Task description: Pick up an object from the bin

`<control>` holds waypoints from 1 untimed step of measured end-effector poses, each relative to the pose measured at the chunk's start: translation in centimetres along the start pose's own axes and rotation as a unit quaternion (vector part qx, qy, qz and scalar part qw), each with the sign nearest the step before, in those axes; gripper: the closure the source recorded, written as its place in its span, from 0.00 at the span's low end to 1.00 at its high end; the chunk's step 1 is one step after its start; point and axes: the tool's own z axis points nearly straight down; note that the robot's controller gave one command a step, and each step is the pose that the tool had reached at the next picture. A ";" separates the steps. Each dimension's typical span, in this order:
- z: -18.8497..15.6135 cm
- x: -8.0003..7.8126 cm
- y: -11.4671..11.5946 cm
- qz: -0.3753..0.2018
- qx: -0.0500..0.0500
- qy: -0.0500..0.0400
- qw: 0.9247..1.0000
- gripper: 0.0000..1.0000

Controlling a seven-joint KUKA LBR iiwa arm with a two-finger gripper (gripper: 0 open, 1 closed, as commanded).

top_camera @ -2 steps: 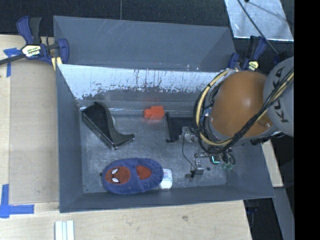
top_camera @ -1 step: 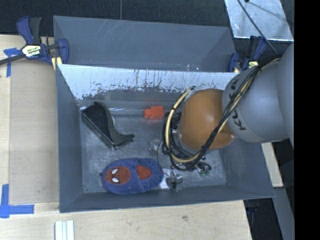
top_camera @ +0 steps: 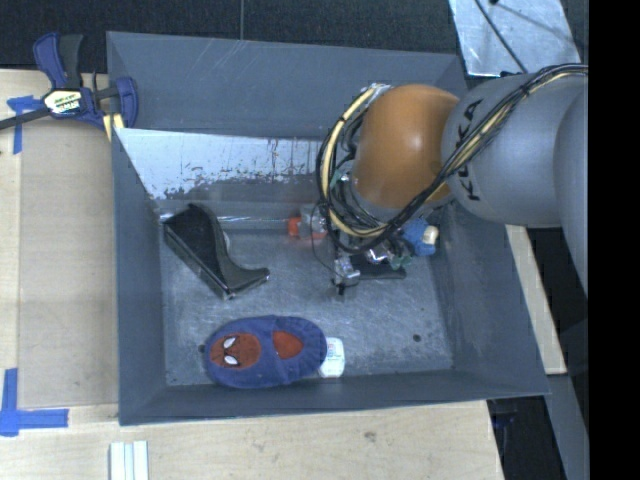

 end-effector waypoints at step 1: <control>0.2 0.6 -9.1 -0.013 0.002 0.002 1.000 0.00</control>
Offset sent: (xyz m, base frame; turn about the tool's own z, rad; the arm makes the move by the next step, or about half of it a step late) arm 0.0175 -0.0822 -0.0025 -0.0338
